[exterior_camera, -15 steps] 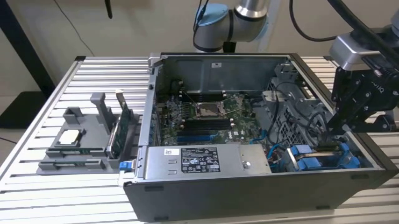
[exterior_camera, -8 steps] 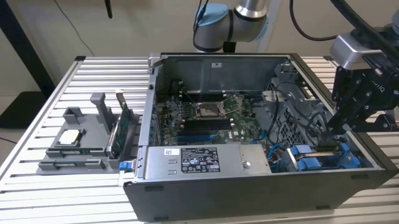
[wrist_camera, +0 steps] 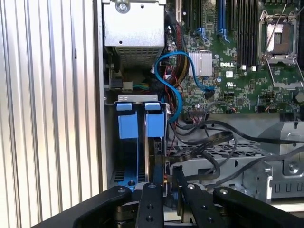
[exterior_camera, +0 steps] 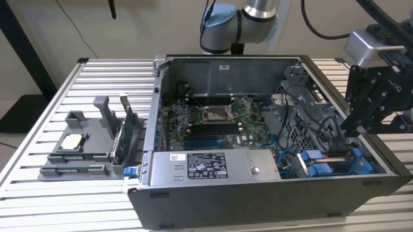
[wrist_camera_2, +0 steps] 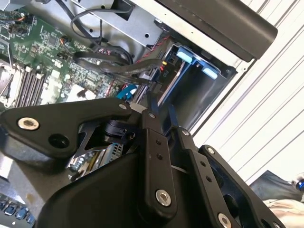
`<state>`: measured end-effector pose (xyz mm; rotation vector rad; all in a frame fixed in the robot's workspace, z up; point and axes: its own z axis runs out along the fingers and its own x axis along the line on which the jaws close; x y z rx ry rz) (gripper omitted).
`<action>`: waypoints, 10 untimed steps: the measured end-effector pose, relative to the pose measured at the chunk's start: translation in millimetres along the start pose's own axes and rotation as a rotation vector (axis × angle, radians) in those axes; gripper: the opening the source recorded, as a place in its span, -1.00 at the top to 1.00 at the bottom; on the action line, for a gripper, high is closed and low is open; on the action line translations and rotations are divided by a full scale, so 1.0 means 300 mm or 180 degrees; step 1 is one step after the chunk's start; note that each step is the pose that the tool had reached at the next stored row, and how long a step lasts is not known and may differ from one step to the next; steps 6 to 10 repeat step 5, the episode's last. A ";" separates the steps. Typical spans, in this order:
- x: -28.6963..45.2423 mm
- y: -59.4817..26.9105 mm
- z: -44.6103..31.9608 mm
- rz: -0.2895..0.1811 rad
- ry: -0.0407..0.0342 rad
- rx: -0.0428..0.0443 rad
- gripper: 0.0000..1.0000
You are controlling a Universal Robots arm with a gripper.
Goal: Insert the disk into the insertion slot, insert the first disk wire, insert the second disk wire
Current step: 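Insert the second disk wire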
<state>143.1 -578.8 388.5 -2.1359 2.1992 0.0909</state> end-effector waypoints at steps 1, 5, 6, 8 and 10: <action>0.000 0.000 0.000 0.0000 0.0000 0.0000 0.53; 0.000 0.000 -0.002 0.0000 0.0000 0.0000 0.53; 0.000 0.000 -0.002 0.0000 0.0000 0.0000 0.53; 0.000 0.000 -0.002 0.0000 0.0000 0.0000 0.53; 0.000 0.000 -0.002 0.0000 0.0000 0.0000 0.53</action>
